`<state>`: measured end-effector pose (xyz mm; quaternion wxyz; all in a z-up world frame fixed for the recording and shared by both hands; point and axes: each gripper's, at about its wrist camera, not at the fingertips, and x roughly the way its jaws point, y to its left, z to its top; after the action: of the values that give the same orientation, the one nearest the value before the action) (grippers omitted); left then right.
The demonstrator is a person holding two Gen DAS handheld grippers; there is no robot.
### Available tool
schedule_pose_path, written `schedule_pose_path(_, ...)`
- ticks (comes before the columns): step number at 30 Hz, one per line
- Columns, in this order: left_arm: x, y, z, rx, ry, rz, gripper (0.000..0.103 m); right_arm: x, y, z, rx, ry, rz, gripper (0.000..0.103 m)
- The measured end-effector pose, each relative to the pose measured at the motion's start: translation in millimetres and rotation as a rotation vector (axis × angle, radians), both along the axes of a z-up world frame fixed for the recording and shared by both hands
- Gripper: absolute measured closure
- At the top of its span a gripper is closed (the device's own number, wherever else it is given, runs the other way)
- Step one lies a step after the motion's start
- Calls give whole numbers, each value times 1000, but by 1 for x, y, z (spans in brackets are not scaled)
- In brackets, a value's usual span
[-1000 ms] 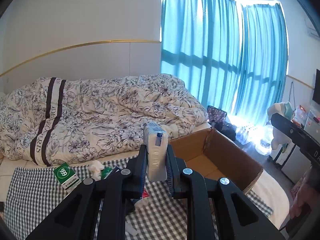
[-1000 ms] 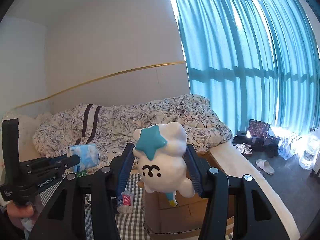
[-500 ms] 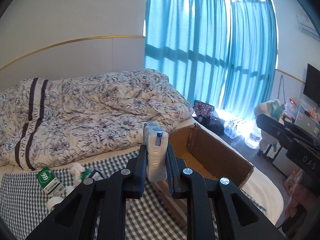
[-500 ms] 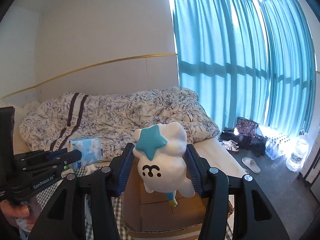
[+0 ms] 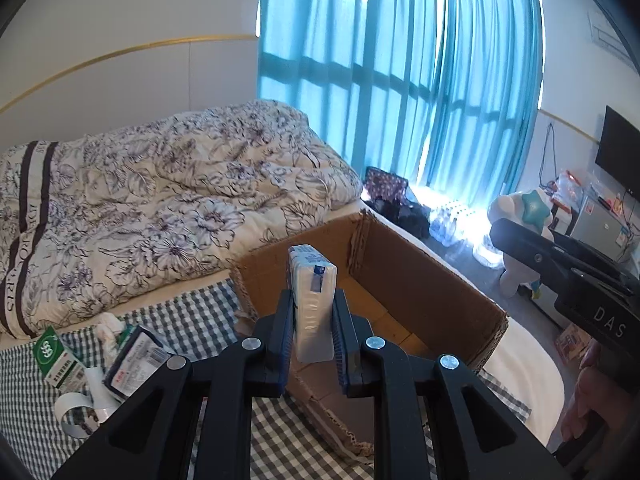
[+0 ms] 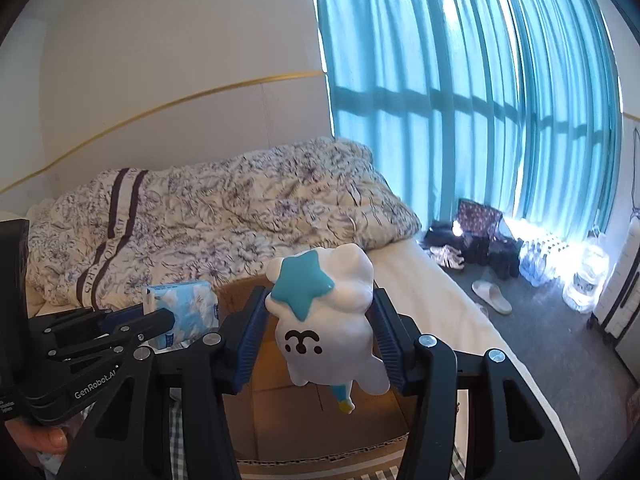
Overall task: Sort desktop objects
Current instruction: 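Carry the tissue pack and plush toy with both tools over the cardboard box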
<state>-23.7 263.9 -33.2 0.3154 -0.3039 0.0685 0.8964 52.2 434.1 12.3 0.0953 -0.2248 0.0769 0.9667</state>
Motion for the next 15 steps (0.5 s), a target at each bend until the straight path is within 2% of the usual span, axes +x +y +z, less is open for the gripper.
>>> schedule_pose_path(8, -10, 22, -26, -45, -55, -40, 85, -12, 13, -23, -34, -72, -17, 52)
schedule_pose_path(15, -17, 40, -47, -92, -115, -75, 85, -30, 15, -47, -42, -189, -16, 52)
